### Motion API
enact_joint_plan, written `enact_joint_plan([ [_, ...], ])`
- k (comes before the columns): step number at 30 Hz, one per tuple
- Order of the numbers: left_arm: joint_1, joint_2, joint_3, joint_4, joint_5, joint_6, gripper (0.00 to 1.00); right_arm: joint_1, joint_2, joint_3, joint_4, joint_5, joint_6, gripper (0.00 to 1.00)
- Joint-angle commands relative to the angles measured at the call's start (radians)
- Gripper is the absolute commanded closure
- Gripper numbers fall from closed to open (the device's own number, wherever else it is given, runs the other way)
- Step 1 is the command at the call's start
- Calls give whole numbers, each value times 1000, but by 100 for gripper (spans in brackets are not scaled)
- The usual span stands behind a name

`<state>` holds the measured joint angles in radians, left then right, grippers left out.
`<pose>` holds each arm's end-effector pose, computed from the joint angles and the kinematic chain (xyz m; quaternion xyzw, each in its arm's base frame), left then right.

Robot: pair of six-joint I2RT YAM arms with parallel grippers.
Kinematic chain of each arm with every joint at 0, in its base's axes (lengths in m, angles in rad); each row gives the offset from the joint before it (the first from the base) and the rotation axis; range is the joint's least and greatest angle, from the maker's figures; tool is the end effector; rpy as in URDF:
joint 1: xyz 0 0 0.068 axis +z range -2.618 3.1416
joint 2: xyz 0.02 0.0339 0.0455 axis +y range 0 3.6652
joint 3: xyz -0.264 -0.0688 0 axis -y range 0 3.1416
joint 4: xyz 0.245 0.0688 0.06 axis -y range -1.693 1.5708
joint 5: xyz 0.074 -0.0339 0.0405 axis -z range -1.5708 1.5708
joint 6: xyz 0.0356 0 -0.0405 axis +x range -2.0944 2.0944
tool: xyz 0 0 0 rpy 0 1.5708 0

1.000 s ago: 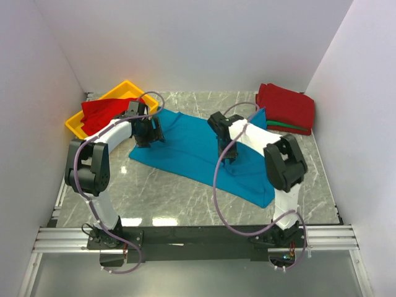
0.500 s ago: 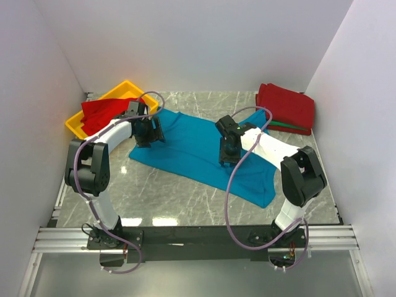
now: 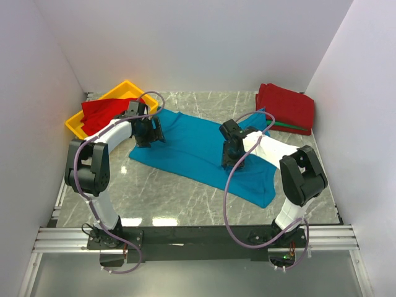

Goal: Fold and stack the t-shirts
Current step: Fold the tshirt

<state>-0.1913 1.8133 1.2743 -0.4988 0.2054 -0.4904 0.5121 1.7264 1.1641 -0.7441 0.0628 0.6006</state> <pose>0.3715 -0.0793 0.2018 -0.1163 0.9529 -0.1808 0.2138 0.2877 0.1592 0.1887 0.0480 0.9896 0.0431 0.1283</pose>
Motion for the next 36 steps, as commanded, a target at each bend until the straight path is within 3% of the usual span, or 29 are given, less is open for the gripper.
enact_joint_plan([
  [1, -5, -9, 20, 5, 14, 16, 21, -17, 1, -7, 40, 9, -15, 50],
  [15, -4, -17, 14, 2, 9, 18, 21, -43, 45, 39, 25, 3, -78, 65],
  [25, -4, -12, 16, 3, 9, 18, 21, -43, 70, 83, 2, -12, -116, 93],
  [36, -4, -5, 19, 0, 8, 19, 21, -44, 168, 238, -80, 37, -209, 95],
])
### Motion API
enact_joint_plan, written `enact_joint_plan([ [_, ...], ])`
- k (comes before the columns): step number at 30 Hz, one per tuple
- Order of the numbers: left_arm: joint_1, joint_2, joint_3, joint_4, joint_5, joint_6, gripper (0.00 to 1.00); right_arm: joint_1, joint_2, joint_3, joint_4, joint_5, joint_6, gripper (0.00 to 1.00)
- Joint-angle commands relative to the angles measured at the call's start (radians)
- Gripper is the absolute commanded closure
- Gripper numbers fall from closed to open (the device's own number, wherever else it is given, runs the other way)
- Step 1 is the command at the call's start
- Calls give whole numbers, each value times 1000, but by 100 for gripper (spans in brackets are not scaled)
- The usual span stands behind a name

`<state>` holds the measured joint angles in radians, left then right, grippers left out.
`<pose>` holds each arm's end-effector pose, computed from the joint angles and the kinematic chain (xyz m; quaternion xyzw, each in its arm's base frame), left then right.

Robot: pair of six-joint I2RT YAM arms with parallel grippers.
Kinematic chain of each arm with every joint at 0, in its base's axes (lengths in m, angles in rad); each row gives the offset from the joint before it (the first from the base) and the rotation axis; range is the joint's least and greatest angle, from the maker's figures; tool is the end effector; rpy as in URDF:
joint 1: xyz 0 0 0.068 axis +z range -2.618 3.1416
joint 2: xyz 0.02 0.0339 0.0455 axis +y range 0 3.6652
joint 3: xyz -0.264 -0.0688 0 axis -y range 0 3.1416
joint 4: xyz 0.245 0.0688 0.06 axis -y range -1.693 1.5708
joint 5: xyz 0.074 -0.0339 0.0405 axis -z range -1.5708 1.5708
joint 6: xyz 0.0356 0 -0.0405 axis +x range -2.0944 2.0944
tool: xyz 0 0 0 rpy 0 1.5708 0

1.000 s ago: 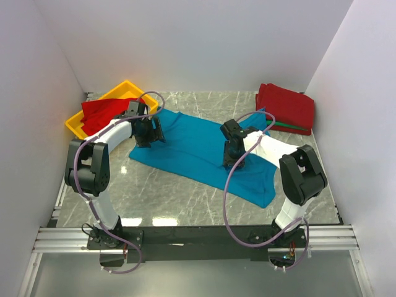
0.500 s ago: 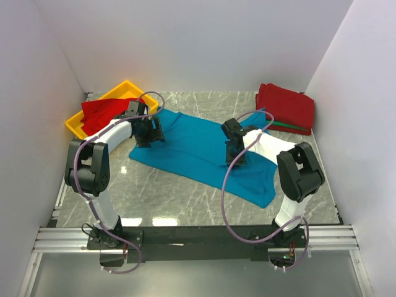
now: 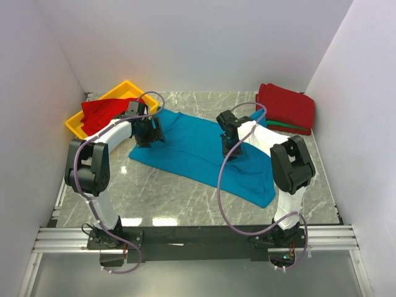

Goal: Fold and stack the t-shirts
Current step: Fold the tshirt

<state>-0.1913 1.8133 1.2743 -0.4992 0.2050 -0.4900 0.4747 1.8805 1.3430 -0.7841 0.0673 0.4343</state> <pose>0.3714 -0.0793 0.2017 -0.1162 0.9530 -0.1805 0.2138 0.3290 0.1664 0.1849 -0.0159 0.9916 0.0245 0.1263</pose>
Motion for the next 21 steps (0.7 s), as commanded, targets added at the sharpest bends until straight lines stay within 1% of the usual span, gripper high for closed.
enact_joint_plan([
  [1, -2, -5, 20, -1, 7, 21, 21, -5, 28, 76, -43, 35, -49, 95],
  [11, 0, 4, 23, -6, 7, 24, 21, -5, 86, 146, -72, 48, -88, 94],
  [21, 1, 14, 27, -7, 8, 25, 21, -7, 98, 189, -80, 40, -114, 93],
])
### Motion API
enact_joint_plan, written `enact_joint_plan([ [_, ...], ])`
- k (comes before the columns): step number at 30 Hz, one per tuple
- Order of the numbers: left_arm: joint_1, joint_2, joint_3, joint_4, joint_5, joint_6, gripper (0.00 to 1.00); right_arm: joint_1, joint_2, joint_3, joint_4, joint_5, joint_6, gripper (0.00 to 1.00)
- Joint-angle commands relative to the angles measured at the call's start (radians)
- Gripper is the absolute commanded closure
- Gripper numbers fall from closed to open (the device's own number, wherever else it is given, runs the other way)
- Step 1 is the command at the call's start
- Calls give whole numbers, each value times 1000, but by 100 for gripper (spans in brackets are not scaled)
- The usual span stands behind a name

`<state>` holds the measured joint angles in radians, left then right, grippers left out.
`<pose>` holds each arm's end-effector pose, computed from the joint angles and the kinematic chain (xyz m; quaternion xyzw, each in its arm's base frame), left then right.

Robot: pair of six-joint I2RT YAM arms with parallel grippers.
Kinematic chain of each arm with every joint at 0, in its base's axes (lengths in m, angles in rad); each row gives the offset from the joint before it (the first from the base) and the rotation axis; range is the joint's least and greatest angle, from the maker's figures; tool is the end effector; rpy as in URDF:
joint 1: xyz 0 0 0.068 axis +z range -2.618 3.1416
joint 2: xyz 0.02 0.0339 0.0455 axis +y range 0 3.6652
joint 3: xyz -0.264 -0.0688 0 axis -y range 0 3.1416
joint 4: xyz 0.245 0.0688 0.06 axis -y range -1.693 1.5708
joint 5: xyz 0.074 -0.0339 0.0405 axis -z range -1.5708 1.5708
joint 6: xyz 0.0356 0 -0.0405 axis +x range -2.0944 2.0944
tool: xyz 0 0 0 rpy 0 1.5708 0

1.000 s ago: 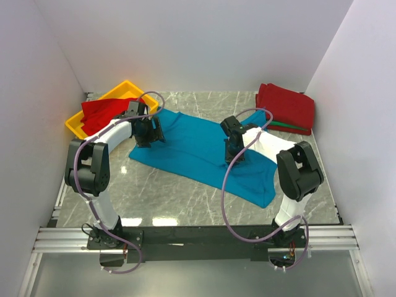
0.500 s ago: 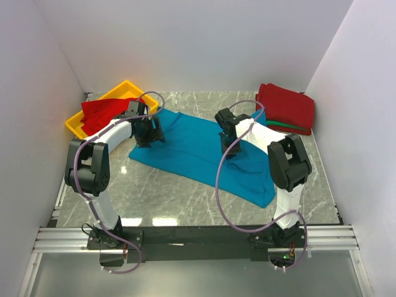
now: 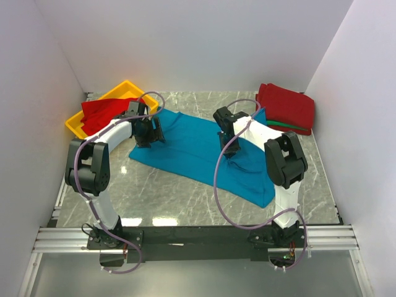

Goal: Fold and stack the t-shirts
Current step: Fold the tshirt

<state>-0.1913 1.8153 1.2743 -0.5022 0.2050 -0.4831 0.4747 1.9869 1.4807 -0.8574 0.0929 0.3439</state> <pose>0.3713 -0.0793 0.2009 -0.1132 0.9540 -0.1790 0.2121 0.3507 0.1765 0.1816 -0.0601 0.9918 -0.0013 0.1131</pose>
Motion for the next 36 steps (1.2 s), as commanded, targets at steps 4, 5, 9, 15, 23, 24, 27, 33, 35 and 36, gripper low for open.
enact_joint_plan([
  [4, 1, 13, 23, -4, 10, 18, 21, -5, -11, 64, -8, -2, -36, 88],
  [5, 1, 13, 22, -2, 10, 20, 21, -5, -13, 64, -5, -7, -37, 85],
  [9, 1, 13, 23, -2, 10, 20, 21, -5, -36, 96, -8, -31, -26, 71],
  [15, 1, 13, 26, -2, 13, 17, 21, -7, -127, 96, -6, -32, 27, 55],
  [23, 1, 7, 13, 7, 14, 12, 22, -5, -319, -169, 72, -68, 145, 52],
  [24, 1, 7, 11, 8, 16, 12, 21, -7, -351, -231, 96, -77, 156, 52],
  [27, 1, 9, 8, 8, 19, 11, 22, -7, -398, -342, 147, -111, 196, 52],
  [33, 1, 13, 14, 8, 20, 12, 21, -13, -416, -451, 231, -145, 244, 52],
  [35, 1, 15, 13, 8, 17, 12, 21, -15, -393, -453, 236, -136, 253, 52],
  [36, 1, 13, 13, 10, 19, 12, 21, -16, -384, -451, 235, -127, 251, 52],
])
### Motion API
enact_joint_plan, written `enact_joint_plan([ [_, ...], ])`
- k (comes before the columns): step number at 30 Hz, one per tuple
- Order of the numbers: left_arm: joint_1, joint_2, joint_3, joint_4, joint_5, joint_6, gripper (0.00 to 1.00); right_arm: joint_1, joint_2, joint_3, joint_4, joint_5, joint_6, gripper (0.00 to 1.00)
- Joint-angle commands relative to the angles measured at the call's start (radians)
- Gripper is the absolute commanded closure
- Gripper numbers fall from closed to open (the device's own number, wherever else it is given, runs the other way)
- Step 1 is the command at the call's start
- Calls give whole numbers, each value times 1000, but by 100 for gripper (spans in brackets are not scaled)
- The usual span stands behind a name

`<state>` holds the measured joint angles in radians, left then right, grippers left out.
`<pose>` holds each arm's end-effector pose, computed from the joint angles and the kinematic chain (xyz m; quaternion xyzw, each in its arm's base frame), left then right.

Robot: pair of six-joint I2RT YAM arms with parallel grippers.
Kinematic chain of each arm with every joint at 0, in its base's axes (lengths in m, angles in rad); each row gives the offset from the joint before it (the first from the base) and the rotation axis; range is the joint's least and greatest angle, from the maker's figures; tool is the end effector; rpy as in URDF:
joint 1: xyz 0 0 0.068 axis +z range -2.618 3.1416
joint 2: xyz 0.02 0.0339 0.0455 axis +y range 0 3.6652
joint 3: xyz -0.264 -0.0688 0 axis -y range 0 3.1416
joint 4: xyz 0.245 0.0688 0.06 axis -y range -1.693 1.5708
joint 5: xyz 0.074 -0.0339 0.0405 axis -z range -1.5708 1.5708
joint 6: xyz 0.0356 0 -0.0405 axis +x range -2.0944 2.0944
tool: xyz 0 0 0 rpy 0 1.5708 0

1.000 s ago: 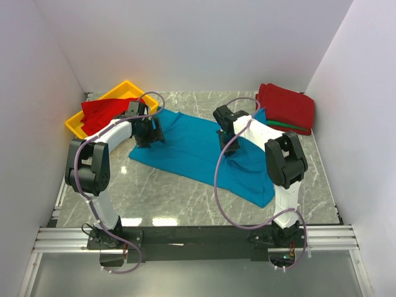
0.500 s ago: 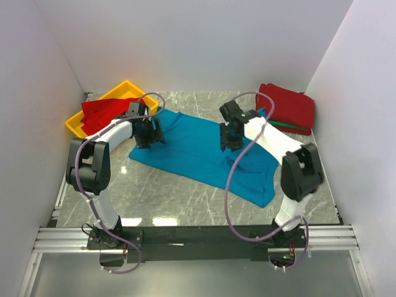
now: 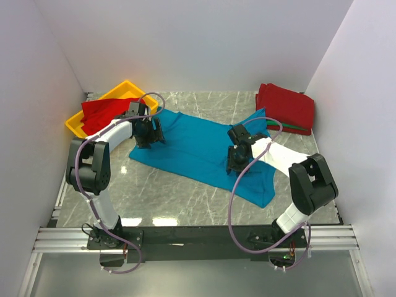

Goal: Fold and stack the t-shirts
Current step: Fold the tshirt

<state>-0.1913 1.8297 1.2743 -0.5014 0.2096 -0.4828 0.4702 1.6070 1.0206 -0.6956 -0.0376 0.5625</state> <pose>0.3725 -0.0797 0.1957 -0.1134 0.9555 -0.1791 0.2051 0.2651 0.1362 0.1867 0.0429 0.9885 0.0872 0.1159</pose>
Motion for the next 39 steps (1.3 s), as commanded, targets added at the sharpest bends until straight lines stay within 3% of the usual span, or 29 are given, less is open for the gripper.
enact_joint_plan([
  [1, 1, 0, 7, 11, 13, 12, 21, -15, 5, 13, 73, 19, 33, 52],
  [25, 1, 17, -41, 20, -12, 21, 21, -84, 140, 73, 68, 133, -26, 52],
  [39, 3, 14, -44, 18, -16, 24, 21, -94, 234, 240, 18, 209, -87, 52],
])
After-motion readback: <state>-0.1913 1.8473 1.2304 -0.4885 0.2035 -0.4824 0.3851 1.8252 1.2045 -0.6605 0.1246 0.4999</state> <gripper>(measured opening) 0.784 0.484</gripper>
